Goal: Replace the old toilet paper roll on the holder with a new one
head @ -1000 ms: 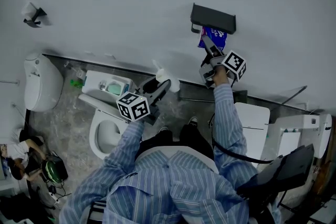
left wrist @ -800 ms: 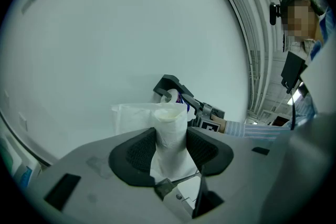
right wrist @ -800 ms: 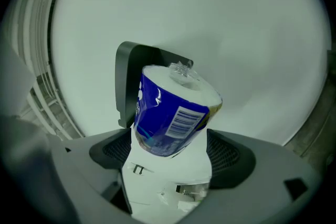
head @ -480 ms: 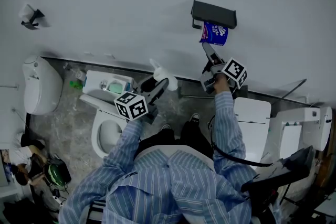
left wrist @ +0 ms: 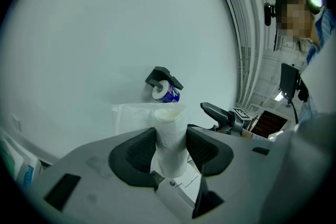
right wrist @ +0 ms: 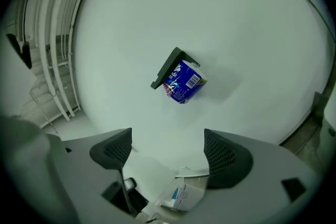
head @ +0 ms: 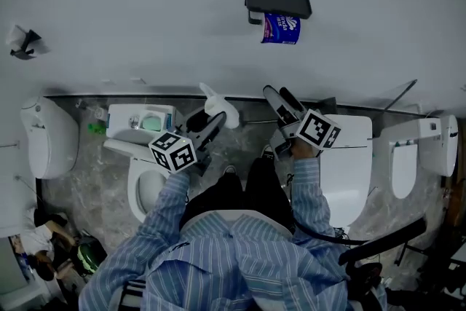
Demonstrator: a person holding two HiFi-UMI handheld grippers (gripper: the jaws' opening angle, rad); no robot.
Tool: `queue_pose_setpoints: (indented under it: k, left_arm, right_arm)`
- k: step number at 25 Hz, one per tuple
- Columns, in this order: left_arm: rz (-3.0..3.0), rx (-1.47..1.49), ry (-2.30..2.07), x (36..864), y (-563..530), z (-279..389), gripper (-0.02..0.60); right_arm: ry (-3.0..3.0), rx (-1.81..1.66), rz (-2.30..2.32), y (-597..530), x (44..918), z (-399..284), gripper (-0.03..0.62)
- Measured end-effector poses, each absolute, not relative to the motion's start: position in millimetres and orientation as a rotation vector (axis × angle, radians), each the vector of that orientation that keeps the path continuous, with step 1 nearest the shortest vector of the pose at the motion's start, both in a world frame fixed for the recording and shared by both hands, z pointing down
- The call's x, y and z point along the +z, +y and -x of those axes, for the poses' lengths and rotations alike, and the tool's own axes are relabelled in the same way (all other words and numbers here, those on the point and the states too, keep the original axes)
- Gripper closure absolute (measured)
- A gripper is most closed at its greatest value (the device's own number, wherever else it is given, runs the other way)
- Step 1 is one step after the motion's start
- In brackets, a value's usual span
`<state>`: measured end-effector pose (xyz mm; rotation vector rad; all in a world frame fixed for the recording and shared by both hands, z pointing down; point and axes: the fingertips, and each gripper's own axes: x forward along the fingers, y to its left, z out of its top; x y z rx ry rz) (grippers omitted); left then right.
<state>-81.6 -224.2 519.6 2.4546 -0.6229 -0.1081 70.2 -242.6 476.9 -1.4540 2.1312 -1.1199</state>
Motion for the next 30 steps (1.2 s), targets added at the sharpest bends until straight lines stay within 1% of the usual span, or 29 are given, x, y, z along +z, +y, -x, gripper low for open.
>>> queue_pose_setpoints:
  k: [7,15,20,22,23,25,26,28,30]
  left_arm:
    - [-2.448,-0.091,-0.573,527.8,-199.7,78.2,0.400]
    - [-2.466,-0.120,-0.598,510.2,-164.7,67.3,0.400]
    - [-2.471,-0.139,-0.627,499.2,-120.2,55.1,0.400]
    - [-2.469,-0.146,-0.641,495.1,-97.0,51.7,0.400]
    - [-2.468,-0.149,-0.648,493.8,-85.2,49.5,0.400]
    - [-2.465,-0.152,-0.657,491.8,-61.5,44.6,0.400]
    - [-2.464,-0.151,-0.660,491.0,-49.3,42.6,0.400]
    - [-2.465,-0.144,-0.671,490.5,-25.3,40.2,0.399]
    - [-2.464,-0.138,-0.687,491.4,-2.2,40.6,0.400]
  right_arm:
    - [2.198,-1.138,1.471,-179.3,484.8,-50.2,0.160]
    - [2.278,-1.148,1.544,-132.9,493.8,-52.2,0.163]
    - [2.374,-1.116,1.523,-85.1,488.3,-51.2,0.185]
    - [2.401,-1.098,1.513,-60.1,485.4,-51.1,0.224]
    - [2.405,-1.086,1.513,-47.7,483.7,-52.9,0.265]
    - [2.395,-1.064,1.521,-24.2,480.5,-59.5,0.413]
    - [2.389,-1.058,1.524,-13.0,479.3,-62.7,0.457]
    - [2.392,-1.051,1.531,8.2,478.4,-66.9,0.496]
    - [2.417,-1.041,1.541,27.9,480.4,-67.2,0.513]
